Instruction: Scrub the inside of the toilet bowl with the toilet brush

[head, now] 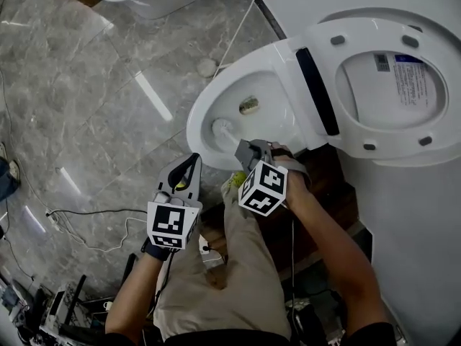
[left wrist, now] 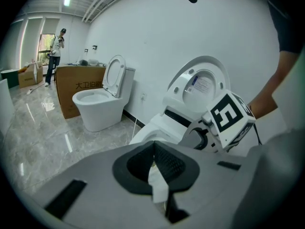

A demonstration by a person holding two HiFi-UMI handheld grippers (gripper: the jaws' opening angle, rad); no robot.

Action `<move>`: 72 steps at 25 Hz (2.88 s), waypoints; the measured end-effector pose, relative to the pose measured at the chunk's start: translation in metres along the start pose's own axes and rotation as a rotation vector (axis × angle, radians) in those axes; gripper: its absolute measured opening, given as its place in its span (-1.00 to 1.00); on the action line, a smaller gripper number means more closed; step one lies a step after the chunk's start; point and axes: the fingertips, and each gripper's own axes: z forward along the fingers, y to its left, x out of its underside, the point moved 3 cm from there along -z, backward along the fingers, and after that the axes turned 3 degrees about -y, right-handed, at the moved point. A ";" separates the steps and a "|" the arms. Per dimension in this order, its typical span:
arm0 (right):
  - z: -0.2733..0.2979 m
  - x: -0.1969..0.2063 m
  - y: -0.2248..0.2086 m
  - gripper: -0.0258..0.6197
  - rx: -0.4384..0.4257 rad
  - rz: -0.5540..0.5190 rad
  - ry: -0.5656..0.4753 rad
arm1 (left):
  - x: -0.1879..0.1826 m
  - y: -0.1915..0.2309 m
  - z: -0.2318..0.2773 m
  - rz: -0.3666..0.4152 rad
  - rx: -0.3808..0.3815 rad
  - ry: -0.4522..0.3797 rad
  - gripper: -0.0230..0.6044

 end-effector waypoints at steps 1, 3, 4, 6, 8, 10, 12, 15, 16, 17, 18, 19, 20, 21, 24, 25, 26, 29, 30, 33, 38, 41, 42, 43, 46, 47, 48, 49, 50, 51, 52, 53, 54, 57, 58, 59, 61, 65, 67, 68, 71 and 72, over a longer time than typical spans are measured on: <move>-0.001 0.002 0.001 -0.46 -0.005 -0.007 0.003 | -0.002 -0.001 0.001 -0.001 0.002 -0.004 -0.89; -0.003 0.007 0.003 -0.46 -0.013 -0.019 0.012 | -0.006 -0.005 0.002 -0.002 0.008 -0.011 -0.89; -0.003 0.011 0.004 -0.46 -0.015 -0.025 0.018 | -0.007 -0.006 0.002 -0.001 0.011 -0.013 -0.89; -0.004 0.017 0.007 -0.46 -0.018 -0.032 0.029 | -0.008 -0.007 0.002 0.001 0.013 -0.014 -0.89; -0.004 0.024 0.008 -0.46 -0.019 -0.033 0.042 | -0.007 -0.006 0.002 0.003 0.012 -0.013 -0.89; -0.003 0.034 0.008 -0.46 -0.019 -0.032 0.064 | -0.005 -0.005 0.003 0.007 0.011 -0.010 -0.89; -0.002 0.047 0.008 -0.46 -0.016 -0.036 0.097 | -0.003 -0.006 0.005 0.007 0.014 -0.006 -0.89; -0.002 0.066 0.007 -0.46 -0.007 -0.044 0.135 | -0.005 -0.010 0.006 0.006 0.024 -0.008 -0.89; -0.001 0.071 0.006 -0.46 -0.004 -0.039 0.141 | -0.007 -0.011 0.006 0.007 0.027 -0.011 -0.89; -0.001 0.075 0.004 -0.46 -0.001 -0.031 0.148 | -0.008 -0.012 0.007 0.009 0.030 -0.014 -0.89; -0.001 0.079 0.002 -0.46 0.002 -0.024 0.157 | -0.009 -0.012 0.007 0.009 0.032 -0.017 -0.89; 0.000 0.082 -0.001 -0.46 0.006 -0.019 0.167 | -0.009 -0.012 0.007 0.009 0.032 -0.019 -0.89; 0.001 0.085 -0.005 -0.46 0.010 -0.018 0.179 | -0.010 -0.012 0.008 0.009 0.031 -0.021 -0.89; 0.002 0.087 -0.008 -0.46 0.016 -0.019 0.190 | -0.011 -0.011 0.008 0.010 0.031 -0.023 -0.89; 0.000 0.095 -0.018 -0.46 0.035 -0.022 0.220 | -0.013 -0.011 0.006 0.010 0.035 -0.028 -0.89; 0.000 0.098 -0.020 -0.46 0.041 -0.023 0.230 | -0.013 -0.011 0.005 0.010 0.036 -0.027 -0.89; 0.000 0.101 -0.022 -0.46 0.048 -0.024 0.240 | -0.013 -0.011 0.004 0.010 0.037 -0.026 -0.89; 0.000 0.110 -0.032 -0.46 0.068 -0.026 0.263 | -0.010 -0.010 0.003 0.012 0.037 -0.019 -0.89; 0.000 0.113 -0.036 -0.46 0.075 -0.024 0.269 | -0.008 -0.009 0.003 0.014 0.038 -0.017 -0.89; 0.001 0.119 -0.047 -0.46 0.092 -0.012 0.286 | -0.003 -0.009 0.004 0.022 0.043 -0.007 -0.89; 0.004 0.122 -0.064 -0.46 0.112 -0.006 0.307 | -0.003 -0.008 0.006 0.009 0.037 -0.011 -0.89; 0.007 0.121 -0.072 -0.46 0.122 -0.007 0.316 | -0.004 -0.009 0.007 0.012 0.041 -0.013 -0.89; 0.008 0.120 -0.074 -0.46 0.125 -0.005 0.319 | -0.004 -0.009 0.007 0.015 0.045 -0.013 -0.89; 0.008 0.119 -0.077 -0.46 0.129 -0.004 0.322 | -0.004 -0.010 0.007 0.019 0.050 -0.012 -0.89; 0.012 0.114 -0.087 -0.46 0.148 -0.002 0.327 | -0.005 -0.010 0.007 0.026 0.060 -0.013 -0.89; 0.013 0.112 -0.090 -0.46 0.155 -0.002 0.327 | -0.004 -0.010 0.007 0.022 0.060 -0.013 -0.89; 0.015 0.110 -0.093 -0.46 0.161 0.000 0.327 | -0.003 -0.010 0.006 0.015 0.059 -0.012 -0.89; 0.016 0.108 -0.096 -0.46 0.169 0.004 0.325 | -0.002 -0.011 0.006 0.009 0.058 -0.010 -0.89; 0.018 0.105 -0.099 -0.46 0.178 0.009 0.323 | -0.001 -0.013 0.005 0.007 0.058 -0.009 -0.89; 0.018 0.103 -0.101 -0.46 0.189 0.013 0.319 | 0.000 -0.014 0.005 0.007 0.059 -0.007 -0.89; 0.018 0.099 -0.104 -0.47 0.204 0.014 0.314 | 0.001 -0.015 0.005 0.010 0.061 -0.007 -0.89; 0.018 0.095 -0.107 -0.47 0.221 0.013 0.309 | 0.002 -0.015 0.004 0.012 0.062 -0.006 -0.89; 0.018 0.090 -0.110 -0.47 0.237 0.011 0.302 | 0.003 -0.014 0.004 0.014 0.063 -0.006 -0.89; 0.017 0.076 -0.117 -0.47 0.272 0.001 0.278 | 0.006 -0.010 0.001 0.007 0.051 -0.004 -0.89; 0.018 0.071 -0.118 -0.47 0.279 -0.009 0.267 | 0.007 -0.008 -0.001 0.001 0.044 -0.003 -0.89; 0.018 0.067 -0.120 -0.47 0.287 -0.026 0.255 | 0.007 -0.006 -0.002 -0.005 0.037 -0.002 -0.89; 0.018 0.059 -0.123 -0.47 0.304 -0.067 0.227 | 0.008 -0.005 -0.003 -0.009 0.031 -0.003 -0.89; 0.024 0.046 -0.125 -0.47 0.313 -0.080 0.194 | 0.010 -0.001 -0.005 -0.002 0.022 -0.004 -0.89; 0.026 0.039 -0.117 -0.47 0.290 -0.085 0.175 | 0.012 0.002 -0.008 -0.007 0.004 -0.007 -0.89; 0.027 0.034 -0.110 -0.46 0.262 -0.102 0.152 | 0.012 0.004 -0.009 -0.014 -0.006 -0.011 -0.89; 0.025 0.024 -0.080 -0.47 0.136 -0.188 0.063 | 0.010 0.009 -0.012 -0.046 -0.025 -0.022 -0.89; 0.024 0.025 -0.071 -0.47 0.116 -0.215 0.059 | 0.010 0.011 -0.012 -0.050 -0.028 -0.023 -0.89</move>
